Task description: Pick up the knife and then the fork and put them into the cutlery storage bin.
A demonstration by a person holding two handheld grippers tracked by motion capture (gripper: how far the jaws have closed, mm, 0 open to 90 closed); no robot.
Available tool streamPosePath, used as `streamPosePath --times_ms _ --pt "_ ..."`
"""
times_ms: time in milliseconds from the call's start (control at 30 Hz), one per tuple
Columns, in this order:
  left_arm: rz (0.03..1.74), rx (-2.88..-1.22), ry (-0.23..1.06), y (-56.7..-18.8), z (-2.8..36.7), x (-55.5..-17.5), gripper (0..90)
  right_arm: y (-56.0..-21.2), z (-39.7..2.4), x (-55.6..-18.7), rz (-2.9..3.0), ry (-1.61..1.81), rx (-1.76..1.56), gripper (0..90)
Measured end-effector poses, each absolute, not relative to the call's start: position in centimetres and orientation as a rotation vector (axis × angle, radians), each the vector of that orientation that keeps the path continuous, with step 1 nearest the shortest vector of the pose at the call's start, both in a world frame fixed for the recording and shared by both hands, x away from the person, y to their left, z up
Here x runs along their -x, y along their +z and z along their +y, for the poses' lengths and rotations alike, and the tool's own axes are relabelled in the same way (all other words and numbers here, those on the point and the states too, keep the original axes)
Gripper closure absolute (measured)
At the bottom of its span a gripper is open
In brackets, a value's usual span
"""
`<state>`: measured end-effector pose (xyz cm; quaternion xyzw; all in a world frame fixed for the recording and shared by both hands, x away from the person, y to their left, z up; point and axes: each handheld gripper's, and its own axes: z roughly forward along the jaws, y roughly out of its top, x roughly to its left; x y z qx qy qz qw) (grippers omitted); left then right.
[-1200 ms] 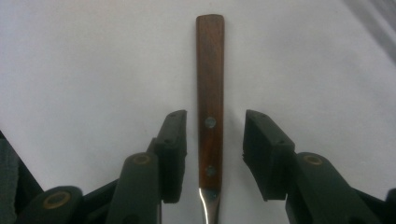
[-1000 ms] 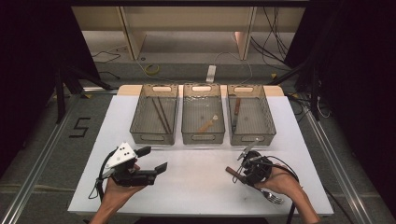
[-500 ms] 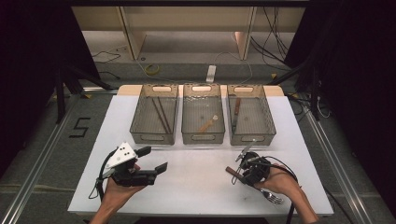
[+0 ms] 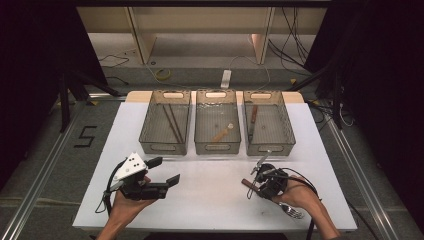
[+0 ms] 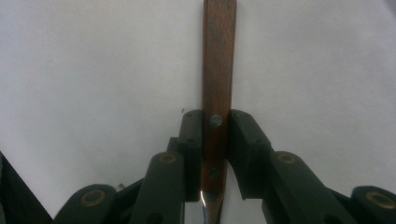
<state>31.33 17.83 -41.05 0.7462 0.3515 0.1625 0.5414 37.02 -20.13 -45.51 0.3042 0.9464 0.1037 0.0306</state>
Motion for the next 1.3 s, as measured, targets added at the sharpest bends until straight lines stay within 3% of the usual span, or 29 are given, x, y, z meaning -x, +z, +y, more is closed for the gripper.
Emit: streamPosePath --times_ms 1300 --pt "0.826 -1.781 0.392 -41.02 17.76 -31.25 15.6 -44.82 -20.42 -36.97 2.917 0.377 -0.915 77.0"
